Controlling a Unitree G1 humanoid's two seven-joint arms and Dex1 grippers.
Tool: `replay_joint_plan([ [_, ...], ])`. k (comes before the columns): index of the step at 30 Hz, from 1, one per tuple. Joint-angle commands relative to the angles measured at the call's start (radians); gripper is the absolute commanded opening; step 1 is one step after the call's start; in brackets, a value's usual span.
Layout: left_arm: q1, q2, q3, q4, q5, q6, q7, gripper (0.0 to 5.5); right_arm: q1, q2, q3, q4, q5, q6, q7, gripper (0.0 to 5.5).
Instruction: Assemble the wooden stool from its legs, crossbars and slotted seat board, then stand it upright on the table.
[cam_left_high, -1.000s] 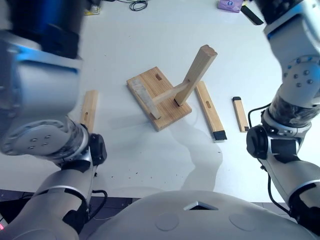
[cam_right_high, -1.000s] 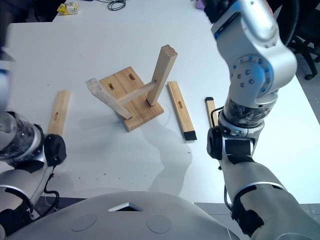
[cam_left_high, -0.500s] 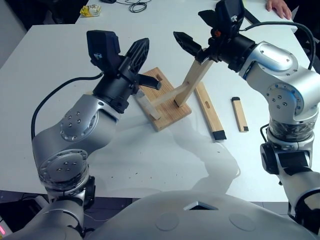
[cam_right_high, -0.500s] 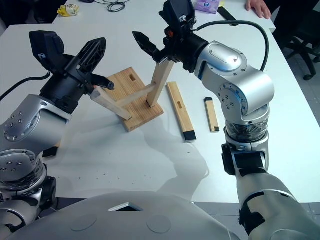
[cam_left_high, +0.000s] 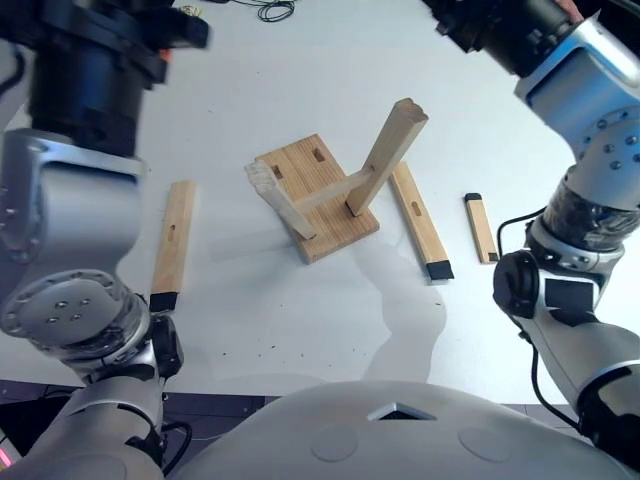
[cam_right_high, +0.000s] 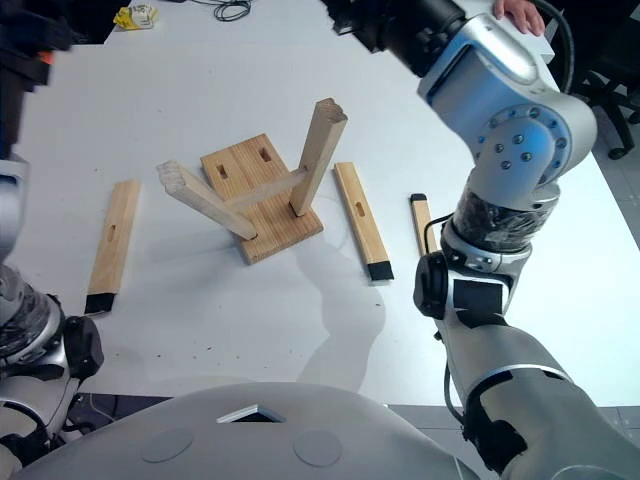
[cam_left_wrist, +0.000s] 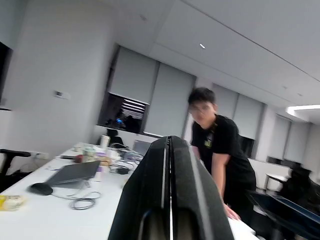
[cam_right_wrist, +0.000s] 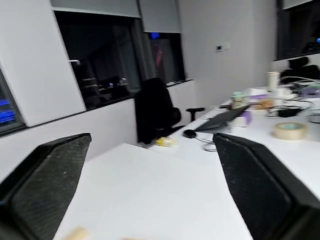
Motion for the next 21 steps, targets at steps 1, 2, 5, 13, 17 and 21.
replay_joint_plan([
  [1,0.244,0.004,-0.026,0.132,0.196,0.044,0.005,0.00,0.130,-0.170,0.215,0.131,-0.271,-0.208,0.113,4.50],
  [2,0.300,0.005,-0.059,0.157,0.265,0.049,0.000,0.00,0.153,-0.196,0.267,0.178,-0.345,-0.278,0.128,4.50],
  [5,0.407,-0.068,-0.143,0.241,0.376,0.027,-0.031,0.00,0.210,-0.197,0.350,0.265,-0.446,-0.380,0.167,4.50],
  [13,0.504,-0.126,-0.322,0.403,0.620,0.020,-0.163,0.00,0.331,-0.239,0.557,0.185,-0.595,-0.448,0.345,4.50],
  [17,0.553,-0.138,-0.443,0.378,0.672,0.058,-0.258,0.00,0.404,-0.288,0.633,0.150,-0.669,-0.515,0.424,4.50],
  [21,0.555,-0.201,-0.524,0.340,0.690,0.081,-0.298,0.00,0.440,-0.286,0.678,0.166,-0.727,-0.581,0.459,4.50],
])
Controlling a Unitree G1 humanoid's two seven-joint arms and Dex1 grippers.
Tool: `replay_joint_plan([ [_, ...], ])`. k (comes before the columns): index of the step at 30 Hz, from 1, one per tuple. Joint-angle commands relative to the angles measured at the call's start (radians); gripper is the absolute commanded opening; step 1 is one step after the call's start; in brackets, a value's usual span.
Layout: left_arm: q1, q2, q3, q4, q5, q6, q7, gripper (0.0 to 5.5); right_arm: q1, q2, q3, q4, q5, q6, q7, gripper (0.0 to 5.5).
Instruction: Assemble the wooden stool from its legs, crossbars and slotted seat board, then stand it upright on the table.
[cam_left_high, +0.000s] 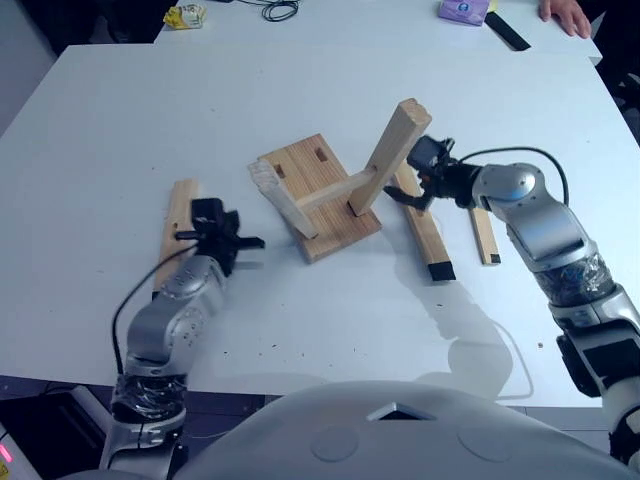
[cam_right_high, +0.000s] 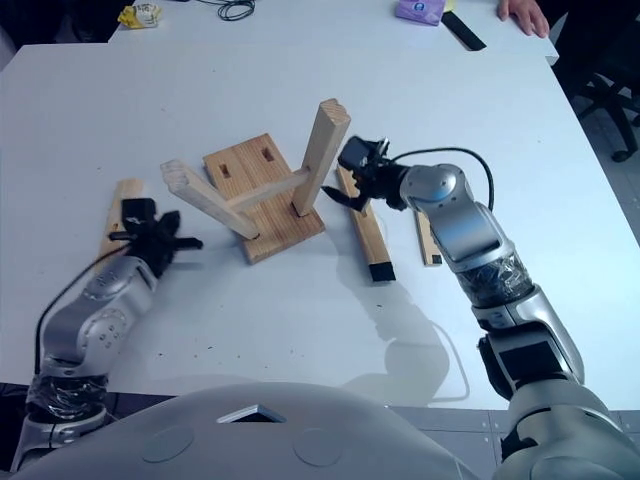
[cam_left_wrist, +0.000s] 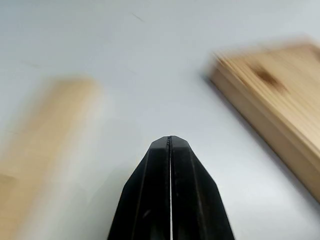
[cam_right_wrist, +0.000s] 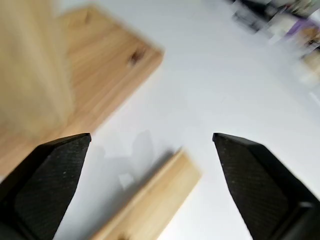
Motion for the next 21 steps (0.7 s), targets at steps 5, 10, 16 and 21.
replay_joint_plan([
  [5,-0.003,-0.078,-0.077,-0.049,0.075,0.026,-0.049,0.00,0.086,-0.001,0.007,-0.039,-0.031,-0.049,0.064,3.98],
  [10,0.021,-0.062,-0.034,-0.060,0.130,0.022,-0.065,0.00,0.109,0.023,-0.036,-0.033,-0.040,-0.028,0.037,3.28],
  [16,-0.040,-0.050,-0.026,0.007,0.200,0.014,-0.118,0.00,0.079,0.100,-0.039,0.029,-0.064,-0.032,-0.007,2.37],
  [21,-0.157,-0.082,-0.086,0.205,0.235,-0.024,-0.223,0.00,0.085,0.205,0.034,0.112,-0.104,-0.035,-0.037,1.64],
])
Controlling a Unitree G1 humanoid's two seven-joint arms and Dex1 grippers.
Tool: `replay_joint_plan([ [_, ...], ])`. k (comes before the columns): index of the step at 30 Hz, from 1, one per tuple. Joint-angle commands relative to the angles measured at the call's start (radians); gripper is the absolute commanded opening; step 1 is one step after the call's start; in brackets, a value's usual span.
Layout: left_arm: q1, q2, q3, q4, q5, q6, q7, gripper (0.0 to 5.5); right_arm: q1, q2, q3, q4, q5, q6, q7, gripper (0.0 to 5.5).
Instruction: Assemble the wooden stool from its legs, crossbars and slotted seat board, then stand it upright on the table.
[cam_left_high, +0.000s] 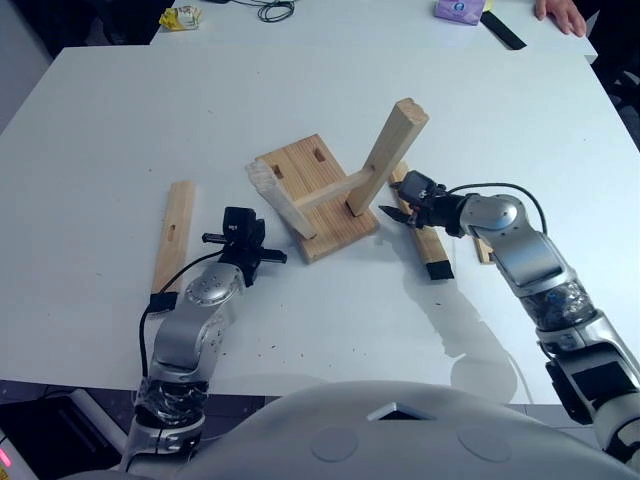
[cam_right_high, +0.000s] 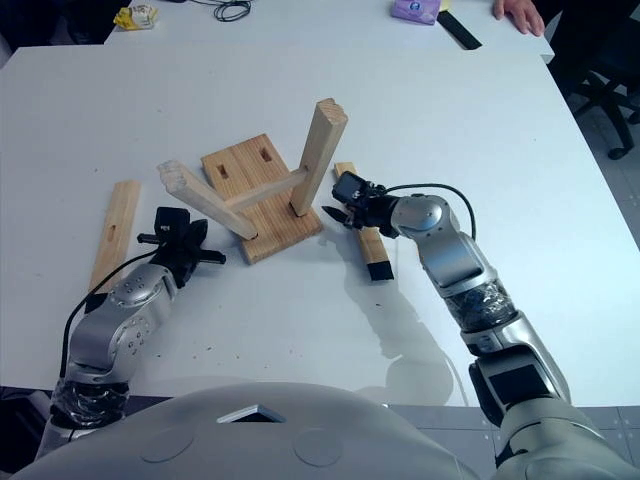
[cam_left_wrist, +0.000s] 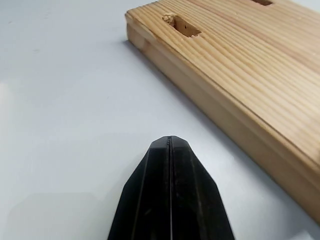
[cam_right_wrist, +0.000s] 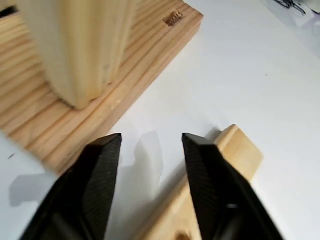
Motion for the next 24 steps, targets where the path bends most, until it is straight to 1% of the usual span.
replay_joint_plan([
  [1,-0.102,-0.019,-0.065,0.180,0.035,-0.041,-0.118,0.00,0.015,0.068,0.058,0.027,-0.024,0.015,-0.002,1.52],
  [4,-0.175,0.005,-0.088,0.301,0.048,-0.085,-0.239,0.00,0.047,0.047,0.061,-0.049,-0.014,0.055,0.030,1.00],
  [5,-0.195,0.018,-0.094,0.327,0.045,-0.093,-0.289,0.00,0.052,0.042,0.063,-0.081,-0.006,0.073,0.045,0.96],
  [8,-0.237,0.052,-0.102,0.374,0.037,-0.120,-0.414,0.00,0.059,0.047,0.076,-0.187,0.027,0.136,0.077,0.96],
  [12,-0.278,0.109,-0.084,0.453,0.022,-0.189,-0.588,0.00,0.077,0.099,0.108,-0.331,0.066,0.248,0.084,0.96],
  [15,-0.352,0.142,-0.061,0.616,0.046,-0.309,-0.703,0.00,0.066,0.157,0.121,-0.333,0.069,0.298,0.061,0.96],
  [18,-0.451,0.146,-0.043,0.810,0.073,-0.435,-0.795,0.00,0.053,0.203,0.121,-0.331,0.084,0.350,0.064,0.96],
  [21,-0.566,0.135,-0.002,1.008,0.087,-0.545,-0.833,0.00,0.043,0.222,0.118,-0.329,0.101,0.385,0.073,0.96],
  [24,-0.632,0.153,0.047,1.121,0.103,-0.610,-0.817,0.00,0.032,0.185,0.088,-0.375,0.137,0.428,0.106,0.96],
])
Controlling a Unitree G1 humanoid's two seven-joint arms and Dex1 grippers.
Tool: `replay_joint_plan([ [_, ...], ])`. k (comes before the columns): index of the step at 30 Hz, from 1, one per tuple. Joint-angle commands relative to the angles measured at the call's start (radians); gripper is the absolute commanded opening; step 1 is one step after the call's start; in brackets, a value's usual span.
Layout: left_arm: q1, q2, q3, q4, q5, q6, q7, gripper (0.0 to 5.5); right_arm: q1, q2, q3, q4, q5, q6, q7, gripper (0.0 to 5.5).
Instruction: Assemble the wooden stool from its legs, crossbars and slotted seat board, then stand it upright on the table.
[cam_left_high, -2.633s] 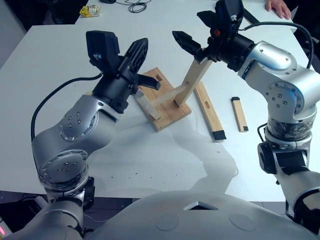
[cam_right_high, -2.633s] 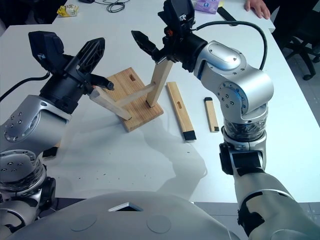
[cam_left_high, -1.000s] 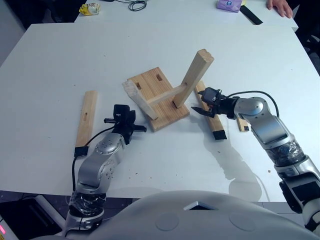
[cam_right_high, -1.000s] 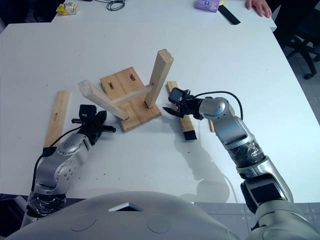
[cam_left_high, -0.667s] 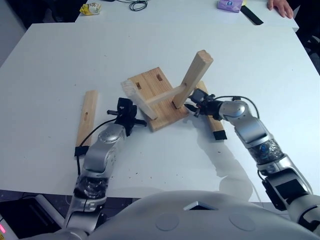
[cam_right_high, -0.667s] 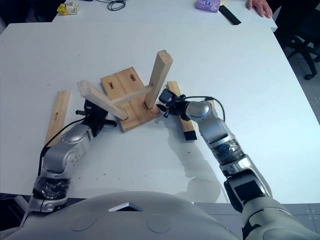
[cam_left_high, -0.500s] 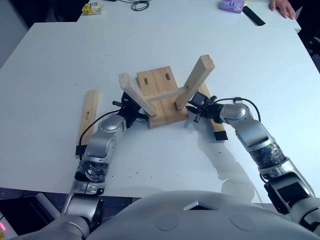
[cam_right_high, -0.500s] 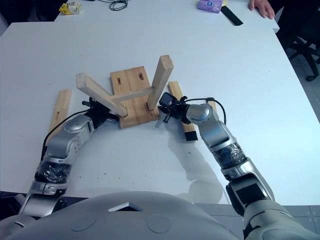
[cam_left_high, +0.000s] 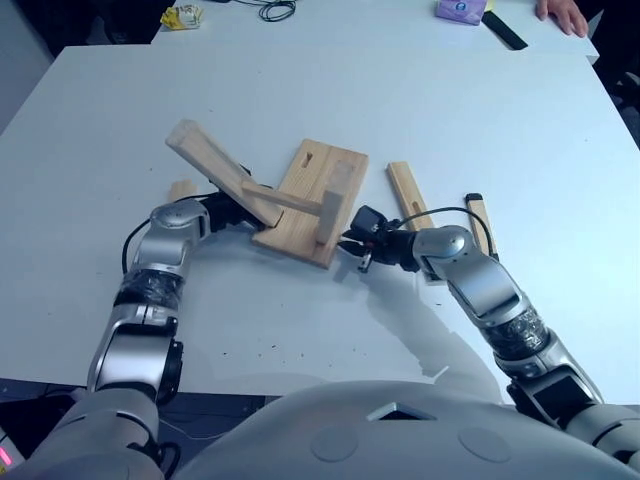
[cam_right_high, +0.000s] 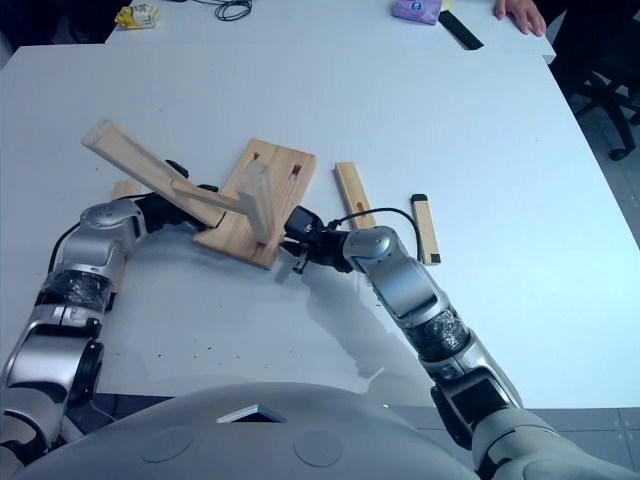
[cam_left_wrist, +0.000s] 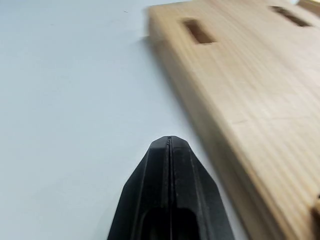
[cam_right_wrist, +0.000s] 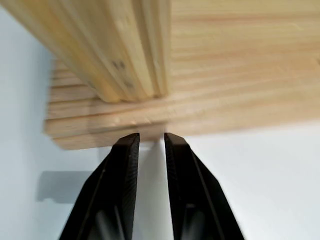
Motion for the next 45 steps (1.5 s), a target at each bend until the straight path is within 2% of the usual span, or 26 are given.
replay_joint_plan([
  [1,-0.090,-0.009,0.047,0.127,0.012,-0.092,-0.006,0.00,-0.062,-0.017,-0.034,-0.108,0.092,0.031,0.068,0.96],
  [4,-0.041,0.075,0.128,0.079,-0.003,-0.092,0.020,0.00,-0.088,-0.116,-0.099,-0.157,0.137,0.044,0.130,0.96],
  [8,0.177,0.157,0.268,-0.238,-0.061,0.040,0.077,0.00,-0.168,-0.225,-0.191,-0.120,0.164,-0.012,0.188,0.96],
  [10,0.315,0.147,0.333,-0.459,-0.095,0.135,0.142,0.00,-0.227,-0.233,-0.203,-0.032,0.140,-0.098,0.186,0.96],
  [12,0.421,0.087,0.369,-0.668,-0.149,0.245,0.228,0.00,-0.273,-0.219,-0.160,0.123,0.054,-0.247,0.141,0.96],
  [14,0.504,0.010,0.350,-0.865,-0.201,0.351,0.314,0.00,-0.304,-0.189,-0.104,0.292,-0.028,-0.374,0.086,0.96],
  [17,0.621,-0.098,0.244,-1.127,-0.259,0.476,0.417,0.00,-0.336,-0.151,-0.047,0.498,-0.110,-0.521,0.038,0.96],
  [22,0.748,-0.196,0.140,-1.328,-0.267,0.618,0.539,0.00,-0.388,-0.083,-0.008,0.778,-0.190,-0.680,-0.030,0.96],
  [29,0.774,-0.186,0.135,-1.449,-0.248,0.776,0.635,0.00,-0.391,-0.065,0.040,0.989,-0.270,-0.822,-0.008,0.96],
  [32,0.736,-0.193,0.109,-1.455,-0.254,0.834,0.655,0.00,-0.362,-0.083,0.038,0.949,-0.269,-0.817,0.024,0.96],
  [37,0.660,-0.171,0.014,-1.301,-0.191,0.825,0.636,0.00,-0.280,-0.139,0.036,0.762,-0.251,-0.751,0.096,0.96],
  [41,0.627,-0.049,-0.028,-1.114,-0.107,0.754,0.555,0.00,-0.222,-0.198,0.028,0.583,-0.234,-0.678,0.159,0.96],
  [45,0.595,0.132,-0.041,-0.958,-0.052,0.642,0.393,0.00,-0.156,-0.243,0.014,0.420,-0.224,-0.596,0.197,0.96],
])
